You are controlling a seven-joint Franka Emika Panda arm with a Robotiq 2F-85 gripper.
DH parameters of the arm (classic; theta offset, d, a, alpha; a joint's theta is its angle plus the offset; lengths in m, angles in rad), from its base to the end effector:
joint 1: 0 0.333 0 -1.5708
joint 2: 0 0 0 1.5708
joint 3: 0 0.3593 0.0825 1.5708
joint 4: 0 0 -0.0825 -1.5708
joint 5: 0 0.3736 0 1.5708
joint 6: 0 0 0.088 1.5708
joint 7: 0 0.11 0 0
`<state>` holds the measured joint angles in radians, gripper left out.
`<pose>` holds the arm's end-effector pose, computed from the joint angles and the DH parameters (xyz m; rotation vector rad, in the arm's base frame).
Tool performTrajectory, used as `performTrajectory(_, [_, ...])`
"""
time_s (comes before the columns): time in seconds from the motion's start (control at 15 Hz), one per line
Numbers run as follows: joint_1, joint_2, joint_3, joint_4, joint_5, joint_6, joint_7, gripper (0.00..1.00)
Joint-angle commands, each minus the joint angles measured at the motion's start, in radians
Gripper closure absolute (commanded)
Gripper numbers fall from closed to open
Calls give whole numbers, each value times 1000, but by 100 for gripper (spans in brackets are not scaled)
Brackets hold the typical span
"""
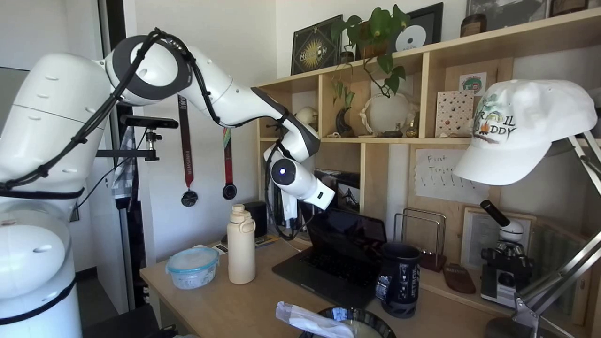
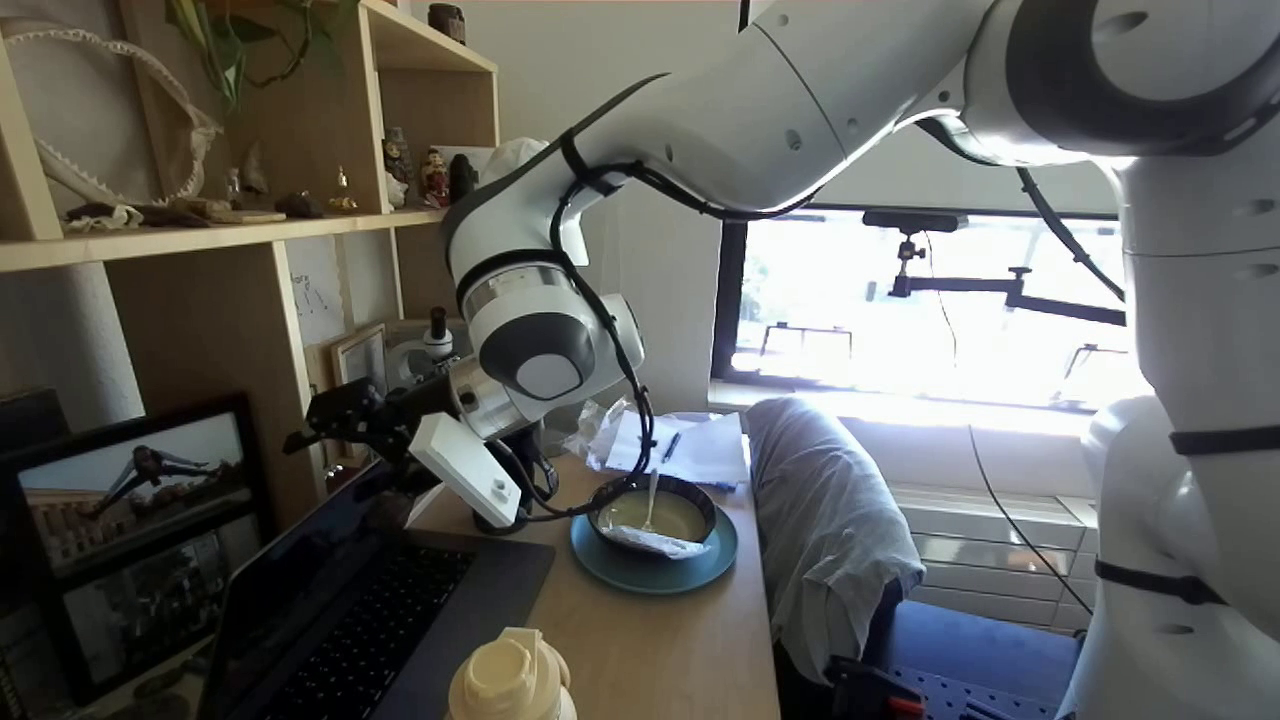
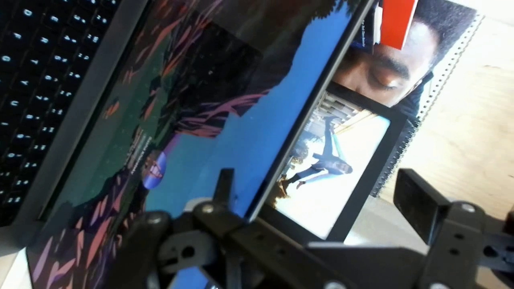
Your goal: Open the laptop
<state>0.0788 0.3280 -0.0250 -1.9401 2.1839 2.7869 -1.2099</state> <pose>0.6204 -0.0018 0.3648 -2.0340 0.8250 -0.9783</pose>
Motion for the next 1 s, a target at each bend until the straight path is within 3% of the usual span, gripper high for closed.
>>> performTrajectory(0.0, [2, 0, -3, 32, 42, -66, -70, 0])
performTrajectory(0.93, [9, 4, -13, 50, 144, -92, -374, 0])
